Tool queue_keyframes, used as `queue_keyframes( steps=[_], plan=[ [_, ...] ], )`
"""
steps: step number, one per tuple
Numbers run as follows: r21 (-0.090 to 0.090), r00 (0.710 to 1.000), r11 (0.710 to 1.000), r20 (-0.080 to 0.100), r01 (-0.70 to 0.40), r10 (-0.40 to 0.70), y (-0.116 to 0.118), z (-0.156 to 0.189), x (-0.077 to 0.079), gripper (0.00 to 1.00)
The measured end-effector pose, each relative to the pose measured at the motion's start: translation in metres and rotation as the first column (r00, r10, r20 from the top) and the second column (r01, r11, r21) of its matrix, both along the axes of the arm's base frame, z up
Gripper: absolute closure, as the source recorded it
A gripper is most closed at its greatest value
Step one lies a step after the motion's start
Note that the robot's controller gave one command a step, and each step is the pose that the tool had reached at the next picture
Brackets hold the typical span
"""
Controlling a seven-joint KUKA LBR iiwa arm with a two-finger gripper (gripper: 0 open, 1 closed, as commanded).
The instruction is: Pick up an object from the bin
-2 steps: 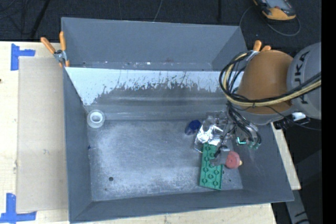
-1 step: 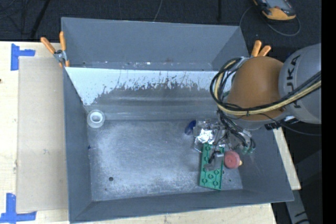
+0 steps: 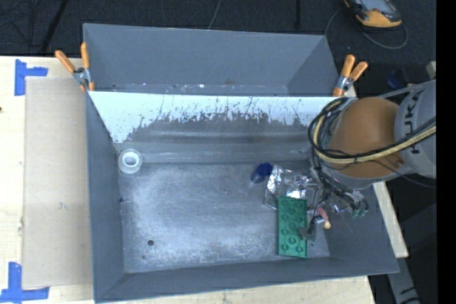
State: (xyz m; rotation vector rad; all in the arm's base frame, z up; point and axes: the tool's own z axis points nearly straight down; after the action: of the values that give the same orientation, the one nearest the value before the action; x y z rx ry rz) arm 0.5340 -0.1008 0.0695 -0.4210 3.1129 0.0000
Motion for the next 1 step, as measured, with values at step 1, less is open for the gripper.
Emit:
queue_keyframes(
  steps=[1],
  plan=[
    [0.001,1.000,1.000,0.005,-0.001,0.001,0.0006,0.0023,0.0016,1.00]
  ],
)
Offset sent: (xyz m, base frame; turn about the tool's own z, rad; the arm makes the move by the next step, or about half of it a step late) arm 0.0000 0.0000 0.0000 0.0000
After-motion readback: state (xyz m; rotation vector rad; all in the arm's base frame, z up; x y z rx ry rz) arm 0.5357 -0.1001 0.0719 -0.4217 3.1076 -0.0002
